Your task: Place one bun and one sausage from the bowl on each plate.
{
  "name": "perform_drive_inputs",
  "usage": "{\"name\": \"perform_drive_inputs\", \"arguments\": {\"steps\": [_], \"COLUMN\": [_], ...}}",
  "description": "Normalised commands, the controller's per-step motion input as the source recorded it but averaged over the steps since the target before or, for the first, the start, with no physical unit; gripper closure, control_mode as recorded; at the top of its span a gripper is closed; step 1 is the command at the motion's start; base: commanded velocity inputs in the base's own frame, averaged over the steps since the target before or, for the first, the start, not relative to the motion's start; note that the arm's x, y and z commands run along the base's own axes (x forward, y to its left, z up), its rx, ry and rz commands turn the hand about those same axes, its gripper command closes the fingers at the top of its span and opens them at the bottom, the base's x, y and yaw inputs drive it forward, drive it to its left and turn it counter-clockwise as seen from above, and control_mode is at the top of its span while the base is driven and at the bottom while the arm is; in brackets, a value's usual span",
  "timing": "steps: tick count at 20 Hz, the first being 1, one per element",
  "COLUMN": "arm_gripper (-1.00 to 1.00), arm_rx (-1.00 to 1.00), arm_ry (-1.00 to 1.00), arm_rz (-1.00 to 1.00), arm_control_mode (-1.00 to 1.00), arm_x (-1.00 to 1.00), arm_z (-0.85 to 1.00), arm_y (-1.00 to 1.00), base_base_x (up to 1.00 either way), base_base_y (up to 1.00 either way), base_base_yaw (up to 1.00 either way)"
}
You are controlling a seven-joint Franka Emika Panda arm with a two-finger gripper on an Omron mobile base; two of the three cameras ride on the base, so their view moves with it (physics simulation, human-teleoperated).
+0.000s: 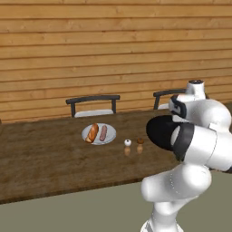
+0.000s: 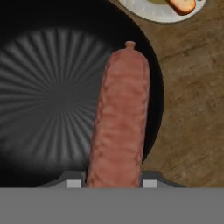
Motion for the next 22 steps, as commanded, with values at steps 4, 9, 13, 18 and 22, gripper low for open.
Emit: {"name": "perform_drive_inputs", "arguments": {"steps": [4,9,13,18,22], "arm_gripper": [1.00,1.00,1.00,1.00,1.00], "arm_rx": [-0.12,-0.06,-0.10,-0.01,-0.01], "arm_ry": [-0.05,-0.07,0.00,0.03,0.17], "arm_rz": [0.45,0.37,0.16,0.00,0.00], "arm_control_mode": [-1.00,-1.00,-1.00,-1.00,-1.00], "arm_x": [0.00,0.22,0.63,0.70,0.63], "arm_z": [0.46,0.23,0.00,0.00,-0.03], "arm_y": [-0.45,-0.47,-0.16,-0.51,-0.22], "base_base_x": [0.00,0.00,0.00,0.00,0.00], "base_base_y": [0.00,0.00,0.00,0.00,0.00], "base_base_yaw": [0.00,0.00,0.00,0.00,0.00]}}
